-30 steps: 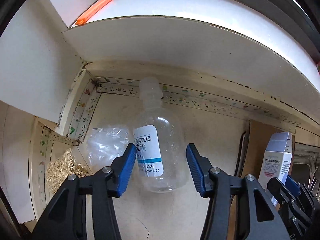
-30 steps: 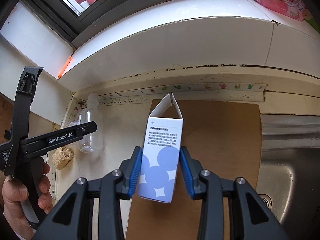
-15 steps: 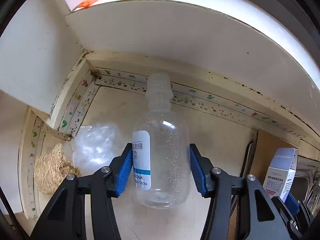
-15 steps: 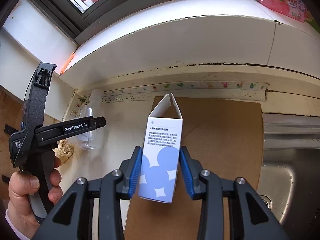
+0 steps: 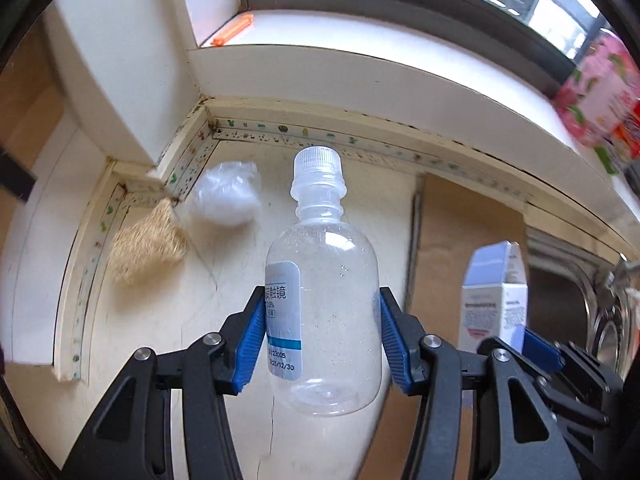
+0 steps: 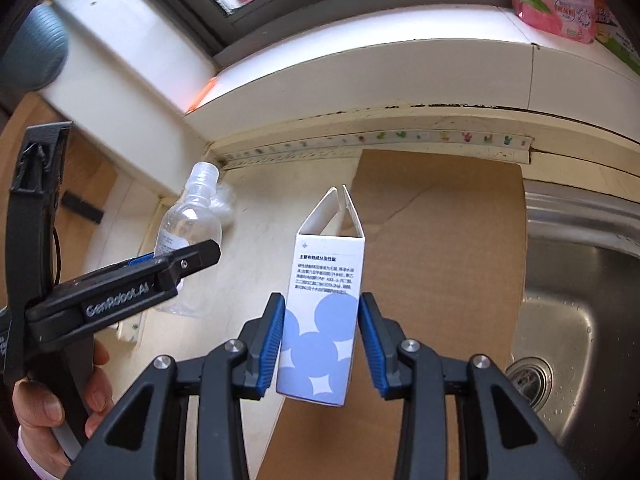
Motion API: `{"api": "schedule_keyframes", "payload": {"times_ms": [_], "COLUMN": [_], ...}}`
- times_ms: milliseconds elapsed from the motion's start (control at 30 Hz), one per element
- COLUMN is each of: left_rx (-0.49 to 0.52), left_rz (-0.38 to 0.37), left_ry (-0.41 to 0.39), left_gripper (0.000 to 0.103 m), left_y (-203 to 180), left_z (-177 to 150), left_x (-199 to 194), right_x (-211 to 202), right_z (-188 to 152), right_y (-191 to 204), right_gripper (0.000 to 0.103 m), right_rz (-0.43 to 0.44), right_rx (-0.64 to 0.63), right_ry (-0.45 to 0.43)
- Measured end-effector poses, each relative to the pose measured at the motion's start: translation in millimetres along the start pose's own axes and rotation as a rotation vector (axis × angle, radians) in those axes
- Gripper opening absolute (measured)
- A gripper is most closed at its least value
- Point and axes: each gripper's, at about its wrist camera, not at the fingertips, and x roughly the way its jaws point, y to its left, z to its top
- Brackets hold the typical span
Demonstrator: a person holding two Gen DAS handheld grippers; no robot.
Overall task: Collect trash
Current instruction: 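Carry carton and bottle down over the floor bin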
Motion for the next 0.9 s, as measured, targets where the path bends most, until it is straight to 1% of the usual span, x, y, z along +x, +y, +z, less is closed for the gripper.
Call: {"api": "schedule_keyframes", "payload": {"times_ms": [133,167,333,433,567,733,900], "left_rx": [0.005,0.005,0.019,0.015,0.01,0.03,0.037], "left_rz": [-0.052,-0.065,-0.138,-0.18,-0.233,-0.257,-0.306], "left_ry": [-0.028,-0.031,-0.071,-0.088,-0.11,-0.132,-0.126], "left_gripper": [0.052,0.052,0.052,0.052,0.052,0.052,0.052], "left_y": [3.8,8.3,18.3,27.0,42.2,57.4,73.1], "left_z": [-43.5,-49.0,-106.9,-141.2,-194.2,-265.0,-328.9], "left_x": [-51.1,-61.1,-122.2,-154.5,-195.1,-232.8,-243.9], "right_x": [-34.3,-43.5,-87.9,-113.0,-146.6,-177.1,-186.3], "right_z": [-25.4,-32.3,-71.7,-99.1,-144.6,-205.5,-274.7], "right_y": [21.6,27.6,56.8,74.8,100.6,123.7,144.5], "right_gripper": [0.038,0.038,0.038,0.038,0.038,0.038,0.038], "right_rz": [0.017,0.022,0.031,0.029,0.003,-0.031,-0.065], "right_rx": [-0.047,-0.059,-0.12,-0.155,-0.197,-0.211,-0.202], "right_ry": [-0.025,-0.031,-0.054,-0.065,-0.09,-0.111,-0.095]}}
